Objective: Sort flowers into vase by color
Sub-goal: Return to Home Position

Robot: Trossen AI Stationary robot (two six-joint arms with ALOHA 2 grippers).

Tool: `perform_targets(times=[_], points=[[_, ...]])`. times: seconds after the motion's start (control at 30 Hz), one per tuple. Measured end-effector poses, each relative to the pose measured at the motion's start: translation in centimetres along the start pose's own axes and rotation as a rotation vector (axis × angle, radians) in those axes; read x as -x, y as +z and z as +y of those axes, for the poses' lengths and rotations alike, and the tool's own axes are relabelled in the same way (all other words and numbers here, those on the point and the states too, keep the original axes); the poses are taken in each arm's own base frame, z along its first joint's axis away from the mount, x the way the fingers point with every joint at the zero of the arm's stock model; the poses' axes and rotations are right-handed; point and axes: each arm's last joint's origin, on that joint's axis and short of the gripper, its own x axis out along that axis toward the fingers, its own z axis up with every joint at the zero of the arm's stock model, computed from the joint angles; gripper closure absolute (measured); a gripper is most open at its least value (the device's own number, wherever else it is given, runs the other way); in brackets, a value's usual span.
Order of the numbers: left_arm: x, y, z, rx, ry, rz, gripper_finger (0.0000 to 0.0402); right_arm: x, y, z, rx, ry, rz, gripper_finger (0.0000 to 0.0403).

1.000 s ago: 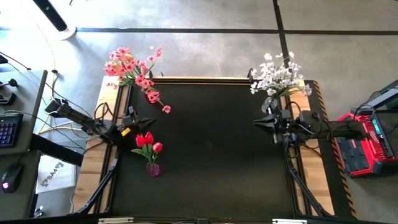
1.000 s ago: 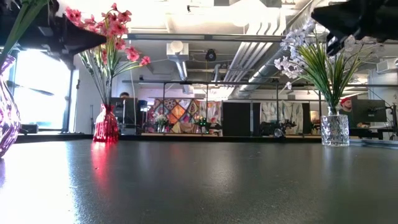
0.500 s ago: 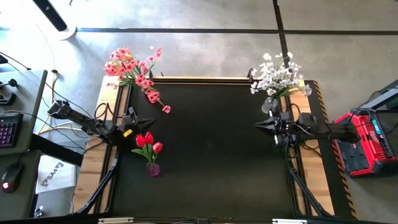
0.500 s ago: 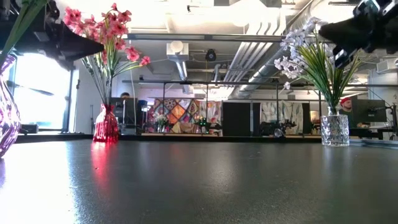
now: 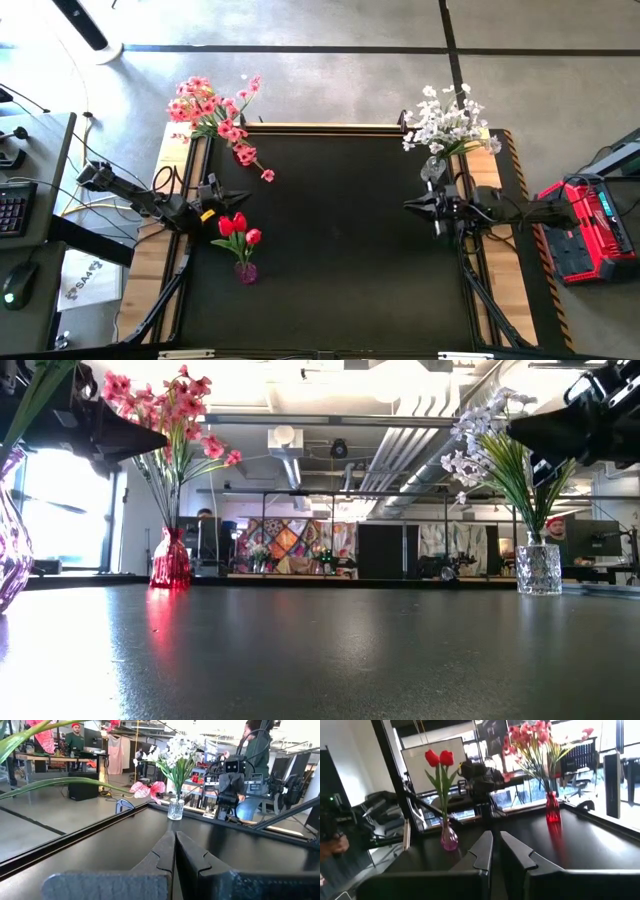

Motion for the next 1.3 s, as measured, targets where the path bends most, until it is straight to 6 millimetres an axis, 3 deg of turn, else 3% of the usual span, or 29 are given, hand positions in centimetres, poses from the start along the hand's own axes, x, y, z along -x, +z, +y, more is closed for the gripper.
perform_targets(times=[0.77, 1.3], points=[[-0.3, -0.9, 0.6, 0.027, 0.091, 0.066, 0.0401, 0.0, -0.5, -0.3, 0.006, -0.082, 0.04, 0.0382], [-1.3, 0.0, 0.9, -0.076, -0.083, 0.005, 0.0401, 0.0, -0.5, -0.3, -0.001, -0.072, 0.046, 0.0382]])
